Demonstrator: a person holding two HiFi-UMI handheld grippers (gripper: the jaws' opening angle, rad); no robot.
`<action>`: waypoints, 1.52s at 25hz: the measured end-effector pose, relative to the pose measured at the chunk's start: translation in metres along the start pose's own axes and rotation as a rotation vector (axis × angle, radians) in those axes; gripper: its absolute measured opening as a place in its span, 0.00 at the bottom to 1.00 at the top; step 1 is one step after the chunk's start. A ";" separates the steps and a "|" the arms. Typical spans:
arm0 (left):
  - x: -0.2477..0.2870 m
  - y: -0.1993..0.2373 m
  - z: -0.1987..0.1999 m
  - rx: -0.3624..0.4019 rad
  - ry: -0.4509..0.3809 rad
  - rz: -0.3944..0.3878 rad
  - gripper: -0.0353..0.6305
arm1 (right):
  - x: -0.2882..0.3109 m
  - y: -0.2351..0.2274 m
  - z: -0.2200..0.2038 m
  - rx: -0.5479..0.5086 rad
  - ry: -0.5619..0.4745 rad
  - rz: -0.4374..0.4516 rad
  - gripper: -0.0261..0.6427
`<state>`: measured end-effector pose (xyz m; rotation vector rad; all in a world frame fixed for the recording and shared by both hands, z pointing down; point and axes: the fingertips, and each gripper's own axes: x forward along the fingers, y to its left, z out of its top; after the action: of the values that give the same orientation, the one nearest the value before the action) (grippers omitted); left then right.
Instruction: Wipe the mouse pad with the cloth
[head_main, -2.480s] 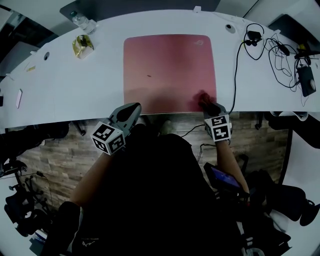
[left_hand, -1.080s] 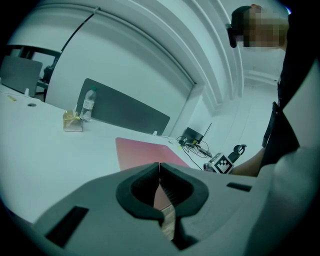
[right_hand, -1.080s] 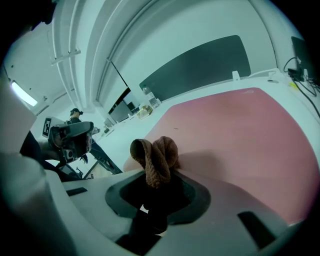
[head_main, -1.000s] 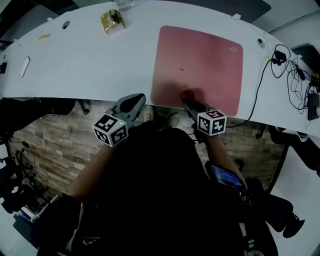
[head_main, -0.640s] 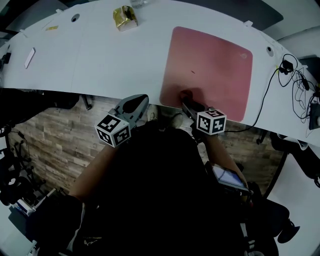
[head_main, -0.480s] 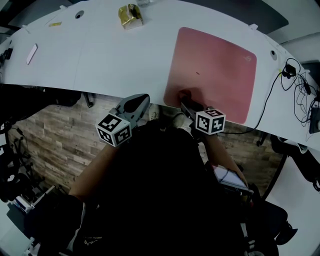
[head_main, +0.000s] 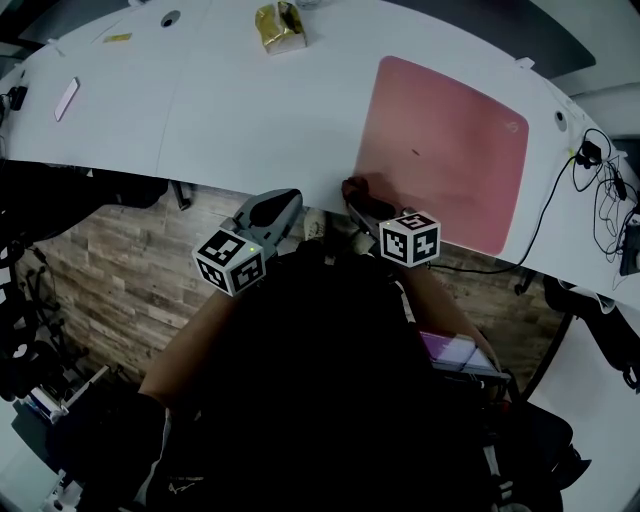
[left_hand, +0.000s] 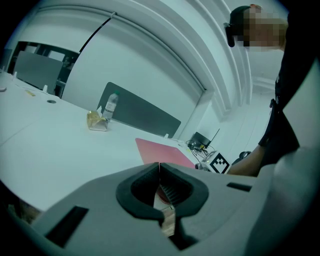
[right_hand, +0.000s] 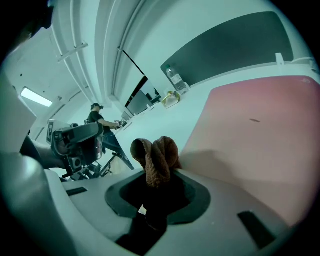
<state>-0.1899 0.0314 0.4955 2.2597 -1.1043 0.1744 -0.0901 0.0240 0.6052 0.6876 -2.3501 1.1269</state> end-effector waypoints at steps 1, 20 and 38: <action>-0.001 0.003 0.001 0.000 0.000 -0.002 0.07 | 0.005 0.003 0.001 -0.005 0.002 0.002 0.20; -0.003 0.032 0.034 0.042 -0.044 -0.074 0.07 | 0.029 0.001 0.068 0.040 -0.095 -0.065 0.21; 0.020 0.020 0.046 0.087 -0.025 -0.167 0.07 | -0.008 -0.071 0.056 0.067 -0.075 -0.364 0.21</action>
<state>-0.1992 -0.0178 0.4752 2.4253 -0.9308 0.1286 -0.0503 -0.0575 0.6104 1.1450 -2.1358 1.0328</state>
